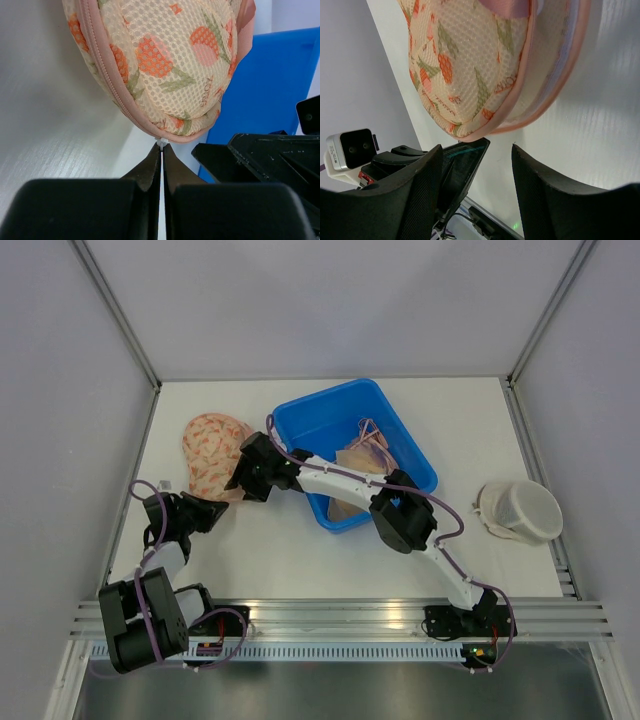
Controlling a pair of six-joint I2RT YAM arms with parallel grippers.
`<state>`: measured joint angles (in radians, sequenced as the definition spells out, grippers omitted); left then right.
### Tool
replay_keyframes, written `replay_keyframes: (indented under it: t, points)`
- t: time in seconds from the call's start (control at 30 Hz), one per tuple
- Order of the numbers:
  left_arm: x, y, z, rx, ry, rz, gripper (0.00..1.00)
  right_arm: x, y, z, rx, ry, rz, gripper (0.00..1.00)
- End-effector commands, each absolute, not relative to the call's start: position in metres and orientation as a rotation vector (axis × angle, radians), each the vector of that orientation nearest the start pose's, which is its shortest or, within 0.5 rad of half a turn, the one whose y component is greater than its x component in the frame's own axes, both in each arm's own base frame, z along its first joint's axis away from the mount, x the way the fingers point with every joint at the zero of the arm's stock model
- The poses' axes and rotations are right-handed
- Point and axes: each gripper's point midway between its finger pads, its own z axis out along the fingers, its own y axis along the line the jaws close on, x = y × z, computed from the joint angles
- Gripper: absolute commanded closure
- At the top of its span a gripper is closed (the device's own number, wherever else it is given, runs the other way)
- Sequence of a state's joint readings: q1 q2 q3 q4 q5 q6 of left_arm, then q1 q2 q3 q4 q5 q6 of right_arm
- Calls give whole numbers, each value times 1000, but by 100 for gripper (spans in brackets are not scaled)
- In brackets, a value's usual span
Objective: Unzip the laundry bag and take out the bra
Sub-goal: Unzip the laundry bag at the center of the board.
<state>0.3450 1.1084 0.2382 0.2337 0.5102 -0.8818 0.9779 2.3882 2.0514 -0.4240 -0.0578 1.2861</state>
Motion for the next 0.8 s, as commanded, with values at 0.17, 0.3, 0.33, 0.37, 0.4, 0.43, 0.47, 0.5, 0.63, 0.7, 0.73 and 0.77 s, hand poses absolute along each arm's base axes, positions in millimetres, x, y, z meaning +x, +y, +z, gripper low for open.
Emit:
replay_keyframes:
  t: [0.17,0.3,0.33,0.37,0.4,0.43,0.47,0.5,0.63,0.7,0.73,0.77]
  points:
    - [292,-23,65,-994,1954,-910,98,314,566,87,444,2602,1045,37]
    - [294,-22,68,-988,1948,-911,98,311,568,81,451,2608,1044,37]
    - [295,-22,68,-987,1947,-910,98,316,566,78,467,2592,1026,38]
    - [295,-22,68,-988,1948,-911,98,317,567,78,473,2589,1026,38]
    - [295,-22,69,-984,1946,-912,98,318,567,76,482,2584,1023,38]
    - [296,-22,70,-982,1945,-912,98,319,566,74,483,2583,1019,38]
    - [296,-22,70,-980,1944,-913,98,320,567,75,485,2576,1027,38]
    - [296,-22,70,-981,1945,-914,98,319,568,74,488,2576,1027,38]
    - [296,-23,71,-974,1940,-919,98,324,569,75,505,2552,1035,39]
    - [295,-24,72,-972,1936,-929,98,325,571,76,510,2544,1050,39]
    - [295,-24,73,-971,1934,-931,98,326,573,77,514,2539,1055,39]
    - [295,-24,73,-968,1932,-935,98,325,573,74,512,2544,1051,40]
